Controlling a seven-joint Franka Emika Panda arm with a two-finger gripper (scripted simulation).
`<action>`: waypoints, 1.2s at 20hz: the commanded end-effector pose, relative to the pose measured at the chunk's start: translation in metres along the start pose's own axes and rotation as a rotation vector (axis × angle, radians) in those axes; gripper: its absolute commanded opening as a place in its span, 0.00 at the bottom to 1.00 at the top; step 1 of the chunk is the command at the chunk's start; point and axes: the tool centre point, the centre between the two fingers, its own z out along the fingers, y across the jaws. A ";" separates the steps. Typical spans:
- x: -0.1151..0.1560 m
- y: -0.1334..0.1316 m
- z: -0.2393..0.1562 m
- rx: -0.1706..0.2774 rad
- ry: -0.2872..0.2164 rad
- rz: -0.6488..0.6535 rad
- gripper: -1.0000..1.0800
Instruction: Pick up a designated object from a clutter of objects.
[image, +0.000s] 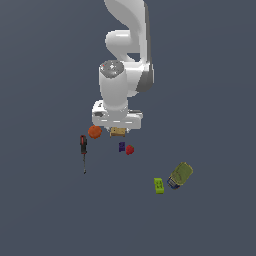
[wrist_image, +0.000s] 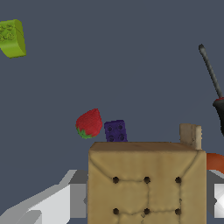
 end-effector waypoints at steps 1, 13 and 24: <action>-0.007 -0.017 -0.022 -0.002 0.001 0.000 0.00; -0.039 -0.104 -0.135 -0.005 0.001 0.001 0.00; -0.060 -0.171 -0.219 -0.002 0.000 -0.001 0.00</action>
